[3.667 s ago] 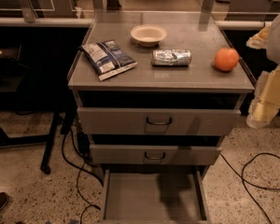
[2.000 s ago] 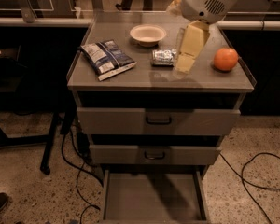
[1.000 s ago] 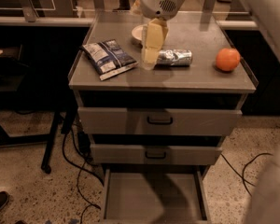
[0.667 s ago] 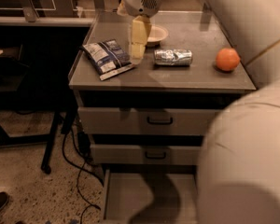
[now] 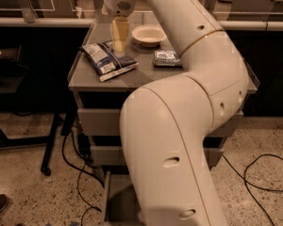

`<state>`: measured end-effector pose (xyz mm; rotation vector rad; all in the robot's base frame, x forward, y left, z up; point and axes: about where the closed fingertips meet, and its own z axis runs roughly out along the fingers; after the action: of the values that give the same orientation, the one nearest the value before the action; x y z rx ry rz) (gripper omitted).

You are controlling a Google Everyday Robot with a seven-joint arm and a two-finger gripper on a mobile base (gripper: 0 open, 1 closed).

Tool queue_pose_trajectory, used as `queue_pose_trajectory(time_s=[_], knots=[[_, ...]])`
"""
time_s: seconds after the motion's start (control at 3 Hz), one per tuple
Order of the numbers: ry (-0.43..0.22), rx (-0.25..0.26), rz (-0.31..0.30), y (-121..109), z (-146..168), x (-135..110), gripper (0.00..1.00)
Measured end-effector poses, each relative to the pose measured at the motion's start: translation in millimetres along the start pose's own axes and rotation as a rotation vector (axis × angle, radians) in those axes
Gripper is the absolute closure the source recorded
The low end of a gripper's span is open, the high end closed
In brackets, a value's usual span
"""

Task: Place blue chip bag into bottom drawer

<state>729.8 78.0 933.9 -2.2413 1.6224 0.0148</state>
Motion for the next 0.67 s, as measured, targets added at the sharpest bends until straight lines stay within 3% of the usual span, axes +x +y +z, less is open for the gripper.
queue_pose_trajectory(time_s=[0.33,0.67], knots=[[-0.012,0.038,0.001,-11.3,2.7,-2.9,0.0],[-0.001,0.007,0.002,-10.2,34.5,8.3,0.0]])
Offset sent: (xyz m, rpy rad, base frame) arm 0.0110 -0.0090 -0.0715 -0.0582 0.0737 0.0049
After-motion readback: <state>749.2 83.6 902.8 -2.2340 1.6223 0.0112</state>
